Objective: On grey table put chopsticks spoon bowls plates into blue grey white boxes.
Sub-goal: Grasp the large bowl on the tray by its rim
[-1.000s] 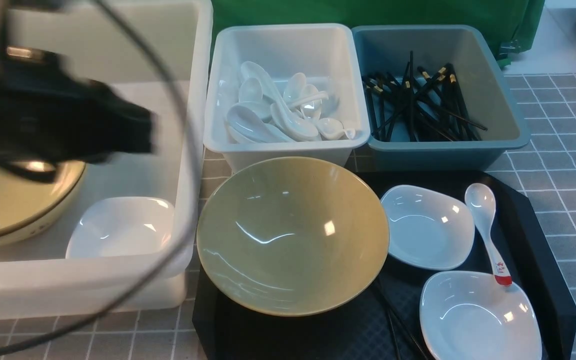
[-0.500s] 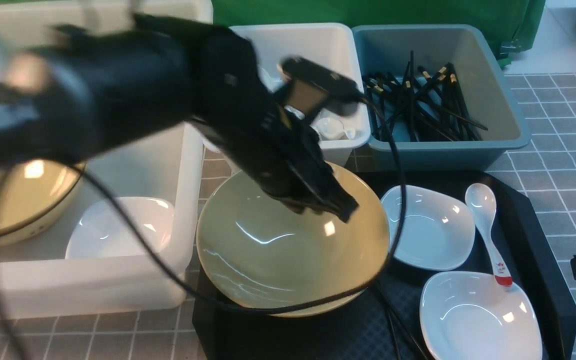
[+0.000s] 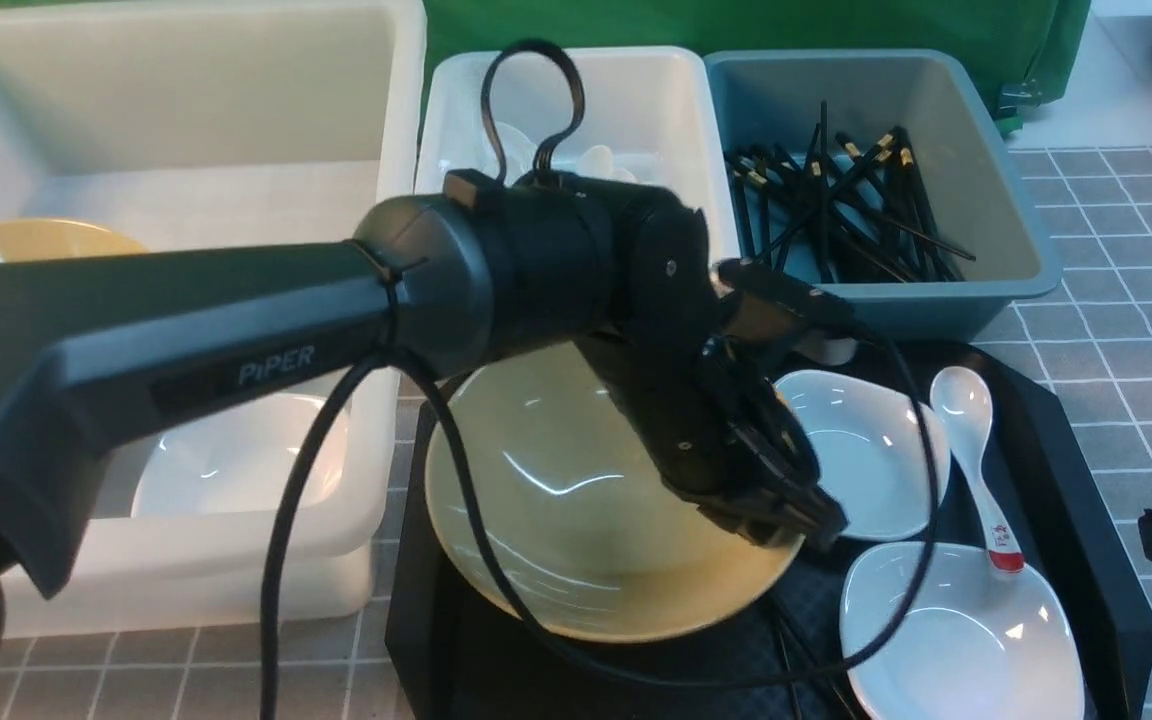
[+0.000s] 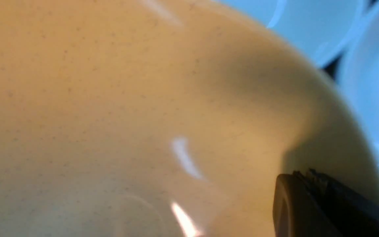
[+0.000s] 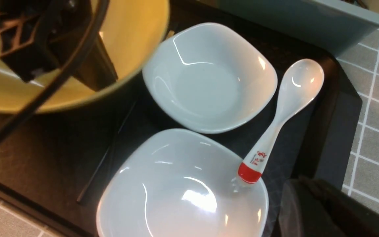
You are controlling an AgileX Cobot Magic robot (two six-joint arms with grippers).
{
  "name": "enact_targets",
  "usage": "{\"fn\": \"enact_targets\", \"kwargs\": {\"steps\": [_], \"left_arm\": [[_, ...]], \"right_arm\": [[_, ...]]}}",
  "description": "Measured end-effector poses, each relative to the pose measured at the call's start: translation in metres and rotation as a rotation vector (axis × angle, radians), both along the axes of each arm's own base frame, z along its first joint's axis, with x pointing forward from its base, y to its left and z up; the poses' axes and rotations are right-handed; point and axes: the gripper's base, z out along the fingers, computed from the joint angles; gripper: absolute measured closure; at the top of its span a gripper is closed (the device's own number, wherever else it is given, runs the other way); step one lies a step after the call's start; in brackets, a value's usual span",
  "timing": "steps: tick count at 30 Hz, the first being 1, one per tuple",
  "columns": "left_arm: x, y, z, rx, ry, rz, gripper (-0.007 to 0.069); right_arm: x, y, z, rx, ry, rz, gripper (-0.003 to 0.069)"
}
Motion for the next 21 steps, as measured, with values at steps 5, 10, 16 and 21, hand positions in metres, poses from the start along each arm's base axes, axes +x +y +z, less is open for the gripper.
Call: {"fn": "enact_targets", "kwargs": {"steps": [5, 10, 16, 21], "left_arm": [[0.011, 0.008, 0.039, 0.047, -0.099, 0.025, 0.0613], [0.034, 0.038, 0.047, 0.226, -0.201, 0.123, 0.0499], [0.062, 0.074, 0.033, 0.361, -0.201, 0.265, 0.0223], [0.074, 0.084, 0.021, 0.374, -0.161, 0.31, 0.0106]], "right_arm": [[0.0, 0.0, 0.0, 0.0, 0.0, 0.0, 0.0625], [0.0, 0.0, 0.0, 0.0, -0.001, 0.0, 0.0625], [0.0, 0.0, 0.0, 0.0, -0.001, 0.0, 0.0625], [0.0, 0.0, 0.0, 0.0, -0.001, 0.0, 0.0624]]}}
